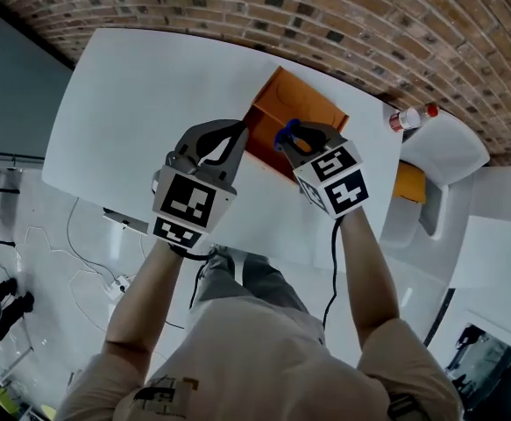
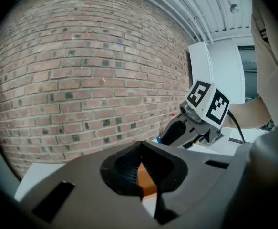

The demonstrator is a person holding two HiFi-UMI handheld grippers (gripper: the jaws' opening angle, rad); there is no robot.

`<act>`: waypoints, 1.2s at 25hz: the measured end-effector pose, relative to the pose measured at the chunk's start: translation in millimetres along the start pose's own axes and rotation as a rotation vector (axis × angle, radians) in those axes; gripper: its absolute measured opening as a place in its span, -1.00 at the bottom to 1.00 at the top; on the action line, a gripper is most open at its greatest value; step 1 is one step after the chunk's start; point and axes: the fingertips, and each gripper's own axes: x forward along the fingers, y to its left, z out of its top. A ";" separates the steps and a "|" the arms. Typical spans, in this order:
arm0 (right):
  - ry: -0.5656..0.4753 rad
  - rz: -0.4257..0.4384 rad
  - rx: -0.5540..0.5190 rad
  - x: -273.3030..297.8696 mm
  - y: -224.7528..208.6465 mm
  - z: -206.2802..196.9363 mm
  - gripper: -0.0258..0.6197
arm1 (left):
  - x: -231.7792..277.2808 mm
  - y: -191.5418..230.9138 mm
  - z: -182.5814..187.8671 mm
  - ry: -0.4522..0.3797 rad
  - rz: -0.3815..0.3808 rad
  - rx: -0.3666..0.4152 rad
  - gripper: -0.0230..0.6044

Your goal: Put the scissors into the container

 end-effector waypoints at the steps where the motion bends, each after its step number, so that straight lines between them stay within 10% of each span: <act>1: 0.012 0.006 0.004 7.6 -1.6 -3.4 -0.67 | 5.3 2.0 -5.3 0.012 -0.001 -0.005 -0.90; 30: 0.281 0.122 0.007 165.7 -3.0 -100.6 -0.67 | 76.2 18.9 -122.7 0.232 -0.029 -0.112 -0.90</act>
